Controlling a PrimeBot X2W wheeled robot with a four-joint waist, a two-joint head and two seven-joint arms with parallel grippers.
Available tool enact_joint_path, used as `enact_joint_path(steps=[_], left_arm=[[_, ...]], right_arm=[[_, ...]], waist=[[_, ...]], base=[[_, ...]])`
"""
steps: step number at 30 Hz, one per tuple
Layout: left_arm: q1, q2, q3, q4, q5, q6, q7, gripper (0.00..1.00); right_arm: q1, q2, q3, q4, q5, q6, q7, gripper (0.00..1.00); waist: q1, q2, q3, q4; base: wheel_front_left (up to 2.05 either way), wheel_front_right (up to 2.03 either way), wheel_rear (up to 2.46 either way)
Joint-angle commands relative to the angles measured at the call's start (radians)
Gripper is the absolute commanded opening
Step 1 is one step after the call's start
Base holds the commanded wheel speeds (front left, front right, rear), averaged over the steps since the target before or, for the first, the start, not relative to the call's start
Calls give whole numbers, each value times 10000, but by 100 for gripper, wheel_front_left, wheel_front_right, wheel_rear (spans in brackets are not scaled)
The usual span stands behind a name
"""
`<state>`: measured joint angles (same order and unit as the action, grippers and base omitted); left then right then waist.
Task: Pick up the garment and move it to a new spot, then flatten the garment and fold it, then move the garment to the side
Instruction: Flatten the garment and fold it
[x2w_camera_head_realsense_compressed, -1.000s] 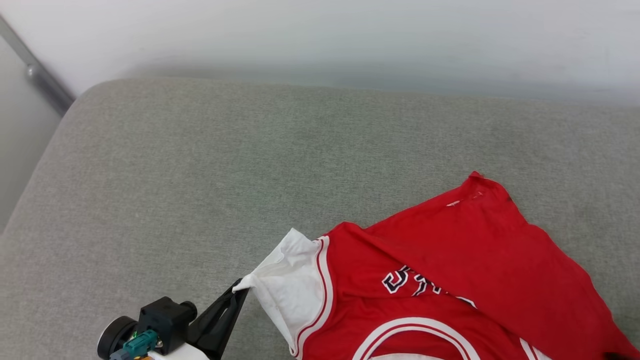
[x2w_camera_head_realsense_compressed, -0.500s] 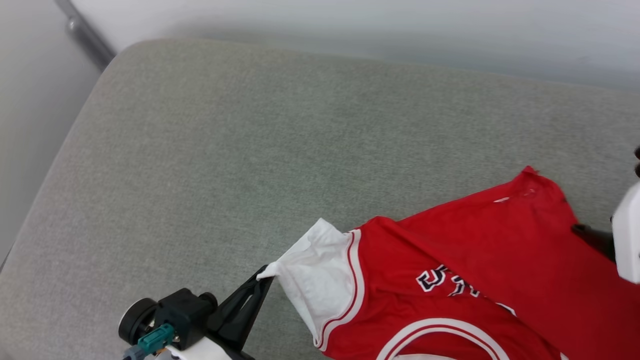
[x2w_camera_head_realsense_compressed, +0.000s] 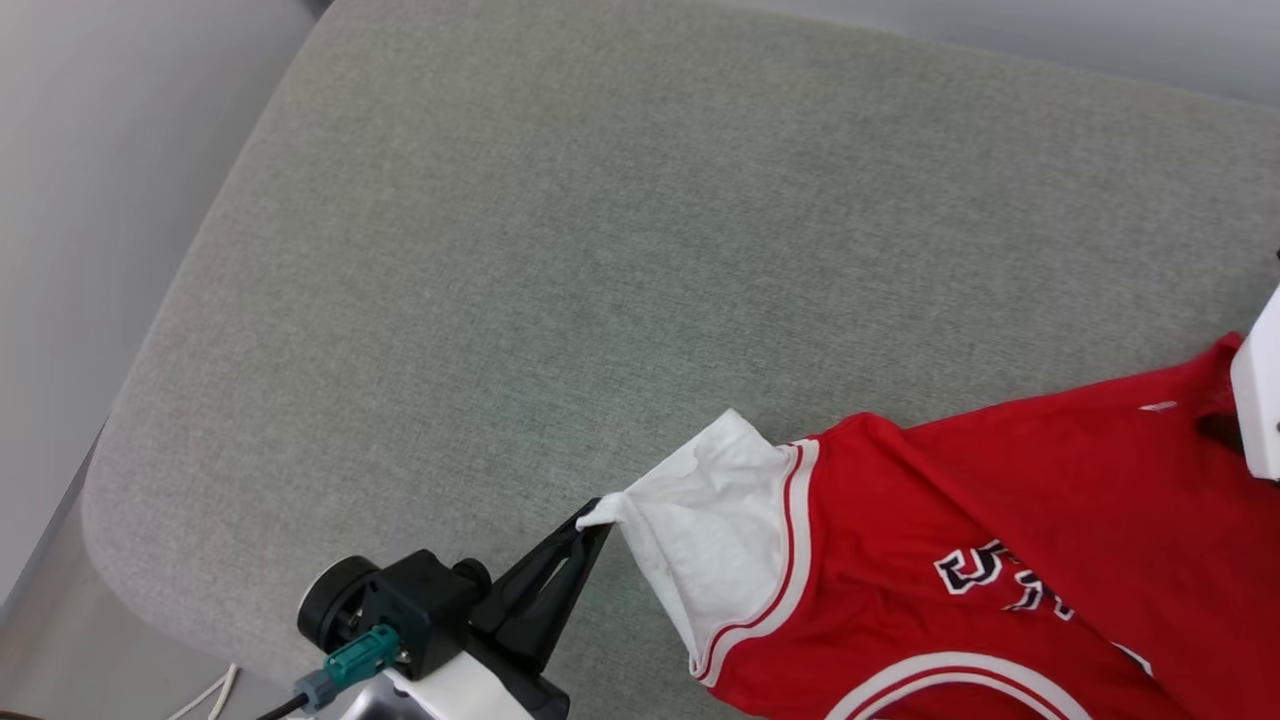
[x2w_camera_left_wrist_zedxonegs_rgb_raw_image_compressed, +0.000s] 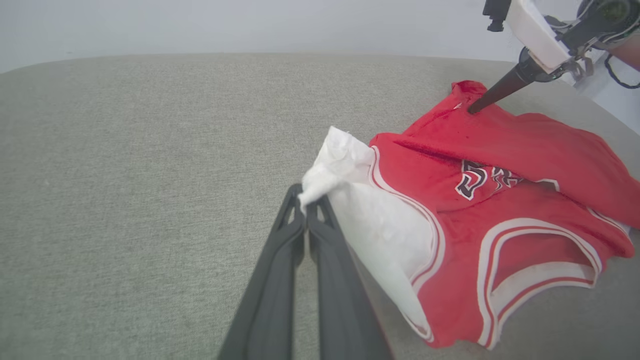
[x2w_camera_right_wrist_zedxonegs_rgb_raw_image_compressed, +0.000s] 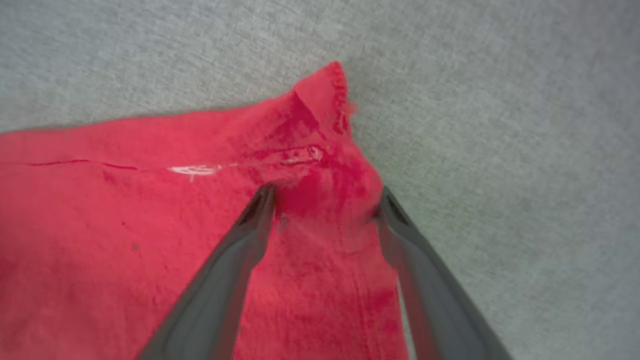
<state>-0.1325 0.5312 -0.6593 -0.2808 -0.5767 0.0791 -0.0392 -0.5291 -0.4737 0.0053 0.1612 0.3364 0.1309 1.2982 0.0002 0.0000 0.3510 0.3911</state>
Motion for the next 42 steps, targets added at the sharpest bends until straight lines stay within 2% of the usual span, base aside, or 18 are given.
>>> enact_joint_path(steps=[1, 6, 7, 9, 16, 23, 28, 31, 34, 42], left_arm=[[-118, -73, -26, 44, -3, -39, -64, 0], [-216, -261, -115, 197, -36, -77, -156, 0], [-221, -267, -122, 231, -38, -86, -175, 0], [-247, -274, -134, 295, -42, -84, -205, 0], [-280, -173, -68, 421, -22, -16, -196, 0], [-72, 223, 166, 193, 0, 217, -41, 0], [-71, 816, 534, -212, 101, 495, 258, 0], [-199, 1225, 892, -556, 97, 662, 447, 0], [-396, 1622, 1289, -1003, 22, 777, 662, 0], [-1161, 2681, 2650, -2126, -179, 1045, 1093, 0]], right_arm=[[-99, -56, -46, 204, -12, -3, -59, 100], [118, 2, -111, 995, -66, -3, -370, 100], [189, 2, -62, 1145, -68, -3, -376, 74], [343, -79, 111, 1365, -35, -5, -270, 0], [356, -204, 69, 1582, 286, -5, -737, 0], [-394, -136, -121, 1330, 895, -3, -1798, 0], [-676, -266, -106, 1021, 1408, -3, -2296, 0], [-760, -91, -217, 759, 1857, -3, -2443, 0], [-917, 211, -745, 428, 2453, -3, -2355, 0], [-1132, 379, -861, -1734, 3289, -3, -2177, 0]], waist=[[-2, 0, 250, 265], [-2, 0, 398, 471], [-2, 0, 408, 489], [-2, 0, 409, 509], [-2, 0, 107, 404], [-2, 0, -874, -171], [-2, 0, -1738, -760], [-2, 0, -2281, -1169], [-2, 0, -2680, -1540], [-2, 0, -3352, -2546]], base=[[0, 0, 0], [0, 0, 0], [0, 0, 0], [0, 0, 0], [0, 0, 0], [0, 0, 0], [0, 0, 0], [0, 0, 0], [0, 0, 0], [0, 0, 0]])
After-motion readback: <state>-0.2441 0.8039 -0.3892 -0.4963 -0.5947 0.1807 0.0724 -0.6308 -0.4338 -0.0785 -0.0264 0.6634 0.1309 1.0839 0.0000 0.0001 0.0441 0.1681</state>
